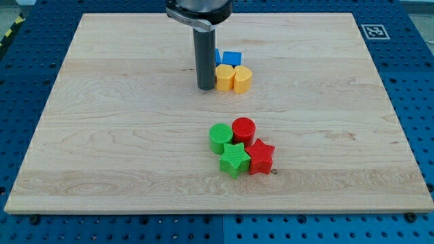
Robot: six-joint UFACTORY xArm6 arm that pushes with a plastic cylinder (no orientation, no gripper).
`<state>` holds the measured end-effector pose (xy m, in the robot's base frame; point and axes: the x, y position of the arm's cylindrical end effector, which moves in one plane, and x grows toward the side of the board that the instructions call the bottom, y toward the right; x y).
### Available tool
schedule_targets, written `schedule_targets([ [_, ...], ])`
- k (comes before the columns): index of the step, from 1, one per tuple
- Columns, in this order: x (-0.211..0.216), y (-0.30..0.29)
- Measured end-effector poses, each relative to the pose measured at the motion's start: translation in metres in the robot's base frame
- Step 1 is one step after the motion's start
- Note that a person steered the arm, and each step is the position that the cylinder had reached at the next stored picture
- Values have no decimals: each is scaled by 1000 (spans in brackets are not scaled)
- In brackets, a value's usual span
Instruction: Move your arm to the right of the yellow heart
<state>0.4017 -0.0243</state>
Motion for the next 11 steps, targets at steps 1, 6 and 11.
schedule_targets([
  [1,0,0],
  [6,79,-95],
  [11,26,173],
])
